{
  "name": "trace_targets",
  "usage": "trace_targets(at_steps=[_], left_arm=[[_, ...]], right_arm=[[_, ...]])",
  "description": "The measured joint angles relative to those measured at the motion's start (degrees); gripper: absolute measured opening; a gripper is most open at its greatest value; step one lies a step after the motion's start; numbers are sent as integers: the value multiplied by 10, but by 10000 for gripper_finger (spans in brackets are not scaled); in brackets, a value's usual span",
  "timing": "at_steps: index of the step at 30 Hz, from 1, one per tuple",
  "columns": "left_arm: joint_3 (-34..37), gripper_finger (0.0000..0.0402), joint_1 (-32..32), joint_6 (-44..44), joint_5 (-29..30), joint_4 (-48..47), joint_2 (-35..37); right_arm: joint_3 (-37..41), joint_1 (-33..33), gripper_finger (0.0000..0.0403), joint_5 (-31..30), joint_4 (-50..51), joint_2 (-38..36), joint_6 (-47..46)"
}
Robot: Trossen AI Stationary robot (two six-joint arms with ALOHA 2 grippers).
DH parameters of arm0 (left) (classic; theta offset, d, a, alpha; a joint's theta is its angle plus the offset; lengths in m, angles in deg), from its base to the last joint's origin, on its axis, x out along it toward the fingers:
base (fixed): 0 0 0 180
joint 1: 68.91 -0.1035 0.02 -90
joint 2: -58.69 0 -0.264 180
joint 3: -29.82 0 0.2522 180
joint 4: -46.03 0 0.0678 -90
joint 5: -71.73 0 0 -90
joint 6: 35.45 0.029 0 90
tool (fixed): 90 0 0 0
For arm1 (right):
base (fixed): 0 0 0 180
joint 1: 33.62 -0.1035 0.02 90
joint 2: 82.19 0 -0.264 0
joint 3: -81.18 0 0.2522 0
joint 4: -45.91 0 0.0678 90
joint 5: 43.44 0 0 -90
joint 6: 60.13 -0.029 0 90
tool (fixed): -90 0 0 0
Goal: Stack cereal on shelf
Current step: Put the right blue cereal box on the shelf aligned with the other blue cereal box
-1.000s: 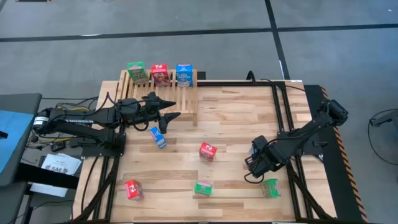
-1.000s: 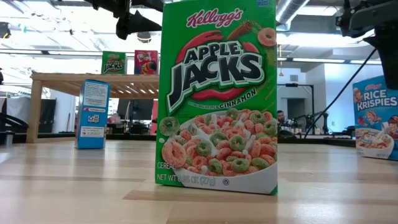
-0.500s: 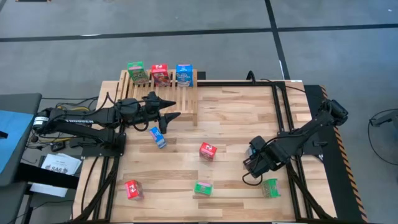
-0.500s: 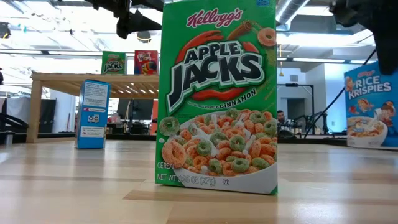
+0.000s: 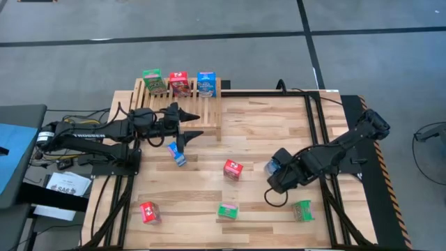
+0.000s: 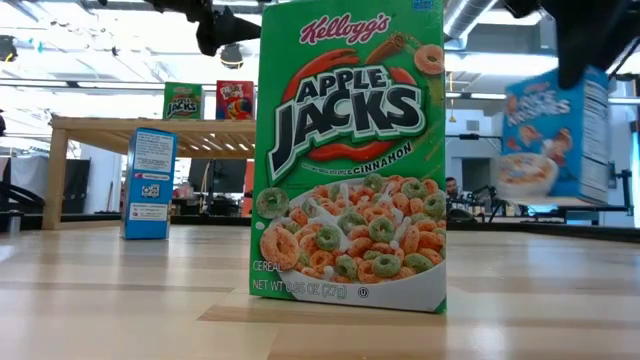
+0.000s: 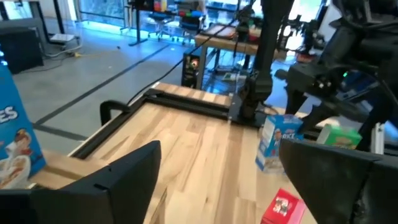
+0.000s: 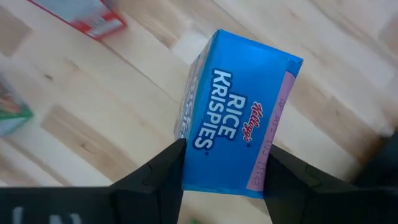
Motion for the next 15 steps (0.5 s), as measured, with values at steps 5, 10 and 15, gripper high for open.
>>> trace_targets(at_steps=[5,10,15], left_arm=[[0,350,-2,-16,-4,16,0],[0,355,-1,-38,-3,22,0],[0,355,-1,-78,-3,21,0]], right_arm=[[-33,26,202,-5,-4,0,71],[-72,56,202,-5,-5,0,146],[-119,83,202,-4,-5,0,225]])
